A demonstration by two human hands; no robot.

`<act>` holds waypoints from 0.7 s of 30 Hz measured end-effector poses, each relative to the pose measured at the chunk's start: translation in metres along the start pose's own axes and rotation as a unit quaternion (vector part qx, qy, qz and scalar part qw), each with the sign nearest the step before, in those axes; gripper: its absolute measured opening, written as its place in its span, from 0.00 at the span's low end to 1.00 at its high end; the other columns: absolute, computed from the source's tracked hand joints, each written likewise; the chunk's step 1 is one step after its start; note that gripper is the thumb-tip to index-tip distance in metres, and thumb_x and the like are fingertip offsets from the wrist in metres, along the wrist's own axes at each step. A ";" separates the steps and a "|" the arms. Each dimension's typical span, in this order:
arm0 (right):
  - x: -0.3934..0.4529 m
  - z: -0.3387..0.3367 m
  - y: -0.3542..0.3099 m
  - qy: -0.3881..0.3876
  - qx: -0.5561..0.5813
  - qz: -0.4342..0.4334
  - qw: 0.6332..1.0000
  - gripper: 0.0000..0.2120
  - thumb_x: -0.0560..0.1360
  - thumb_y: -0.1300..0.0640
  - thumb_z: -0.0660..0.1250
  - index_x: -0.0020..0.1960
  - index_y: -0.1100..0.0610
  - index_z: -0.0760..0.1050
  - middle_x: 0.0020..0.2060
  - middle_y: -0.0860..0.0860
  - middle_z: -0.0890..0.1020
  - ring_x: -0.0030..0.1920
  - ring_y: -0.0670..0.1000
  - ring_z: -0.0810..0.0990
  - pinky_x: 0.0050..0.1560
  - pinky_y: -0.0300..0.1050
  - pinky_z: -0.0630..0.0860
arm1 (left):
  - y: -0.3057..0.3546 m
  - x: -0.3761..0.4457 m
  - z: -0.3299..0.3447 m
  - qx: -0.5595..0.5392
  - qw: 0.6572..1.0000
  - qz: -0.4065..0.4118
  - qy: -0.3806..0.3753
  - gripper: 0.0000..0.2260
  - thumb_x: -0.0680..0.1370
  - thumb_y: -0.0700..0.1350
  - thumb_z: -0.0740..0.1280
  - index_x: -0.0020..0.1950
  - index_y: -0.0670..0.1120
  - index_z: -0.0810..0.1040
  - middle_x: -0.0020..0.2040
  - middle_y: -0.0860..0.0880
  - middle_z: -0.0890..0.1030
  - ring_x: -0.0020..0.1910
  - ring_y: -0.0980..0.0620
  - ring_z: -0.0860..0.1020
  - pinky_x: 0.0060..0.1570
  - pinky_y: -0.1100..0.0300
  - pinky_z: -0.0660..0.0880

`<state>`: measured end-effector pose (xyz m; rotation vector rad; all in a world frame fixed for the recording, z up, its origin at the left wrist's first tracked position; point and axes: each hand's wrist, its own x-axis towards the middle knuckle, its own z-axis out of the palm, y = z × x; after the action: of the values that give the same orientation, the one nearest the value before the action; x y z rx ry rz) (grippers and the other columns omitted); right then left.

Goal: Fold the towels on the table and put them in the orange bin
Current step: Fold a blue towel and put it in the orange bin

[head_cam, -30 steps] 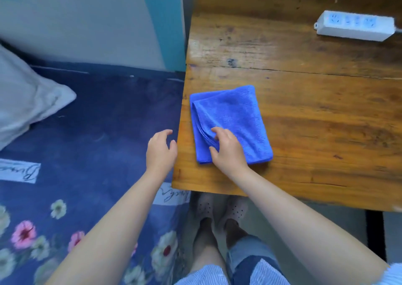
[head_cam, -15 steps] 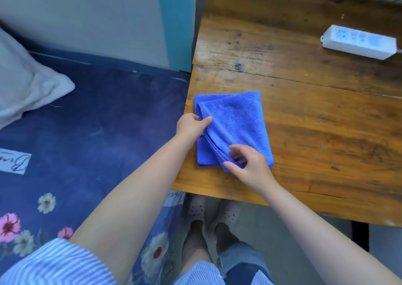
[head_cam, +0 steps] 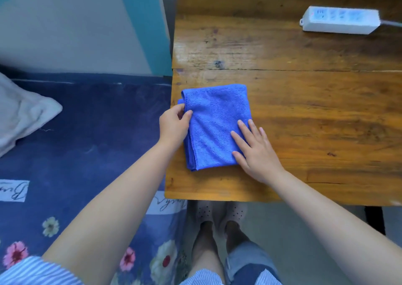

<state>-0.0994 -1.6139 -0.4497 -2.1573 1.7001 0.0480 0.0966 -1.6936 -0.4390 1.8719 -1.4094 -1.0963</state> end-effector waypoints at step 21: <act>0.114 -0.031 0.019 -0.002 -0.050 0.027 0.998 0.25 0.80 0.52 0.50 0.74 0.60 0.51 0.75 0.53 0.52 0.76 0.53 0.47 0.73 0.56 0.44 | -0.036 -0.026 0.044 0.425 0.889 0.132 -0.103 0.29 0.80 0.56 0.50 0.76 0.45 0.46 0.77 0.44 0.44 0.76 0.48 0.42 0.71 0.49 0.37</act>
<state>-0.0943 -1.7328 -0.4569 -2.1807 1.7883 0.1567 0.0740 -1.6566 -0.4833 2.0301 -2.4698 -0.5710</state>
